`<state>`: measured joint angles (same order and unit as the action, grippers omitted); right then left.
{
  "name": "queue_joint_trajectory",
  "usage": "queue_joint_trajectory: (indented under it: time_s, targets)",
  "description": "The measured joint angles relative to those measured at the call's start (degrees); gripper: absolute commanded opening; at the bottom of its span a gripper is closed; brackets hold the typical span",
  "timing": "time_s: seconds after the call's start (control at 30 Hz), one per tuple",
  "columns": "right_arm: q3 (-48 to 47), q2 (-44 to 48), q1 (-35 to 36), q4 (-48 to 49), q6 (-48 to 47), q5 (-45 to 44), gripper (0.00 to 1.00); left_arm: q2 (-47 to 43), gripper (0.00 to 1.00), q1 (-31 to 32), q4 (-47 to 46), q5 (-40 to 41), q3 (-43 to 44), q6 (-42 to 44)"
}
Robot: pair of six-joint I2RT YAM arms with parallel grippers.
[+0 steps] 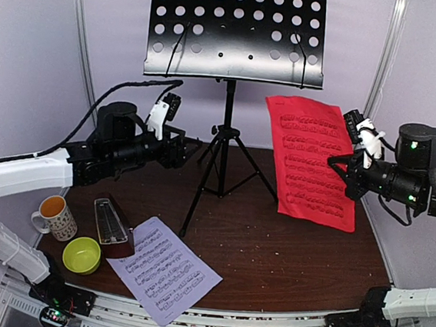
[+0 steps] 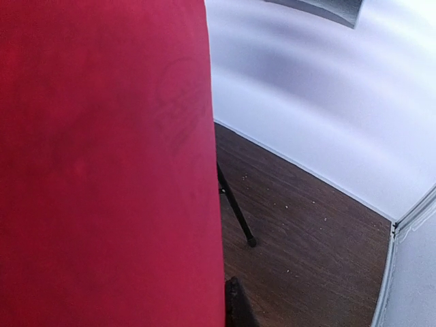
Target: Set up the instrument practice props
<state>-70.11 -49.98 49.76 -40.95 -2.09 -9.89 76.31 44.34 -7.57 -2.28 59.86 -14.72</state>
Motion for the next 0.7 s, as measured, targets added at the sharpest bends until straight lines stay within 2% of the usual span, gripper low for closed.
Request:
queue_joint_trajectory:
  time_s: [0.1, 0.27, 0.43, 0.7]
  targets:
    - [0.74, 2.23, -2.05, 0.5, 1.36, 0.72, 0.0, 6.27, 0.75, -1.57, -2.6, -0.44, 2.58, -1.05]
    - [0.81, 4.04, -3.15, 1.4, 2.75, 1.66, 0.0, 14.29, 0.75, -1.99, -8.5, -1.36, 6.4, -1.25]
    - [1.14, 4.76, -3.28, 1.77, 3.78, 2.27, 0.0, 17.75, 0.74, -1.97, -18.03, -1.55, 6.49, 0.17]
    - [2.58, 5.22, -3.3, 2.21, 4.28, 2.4, 0.0, 24.24, 0.7, -1.97, -26.6, -1.4, 11.93, 3.41]
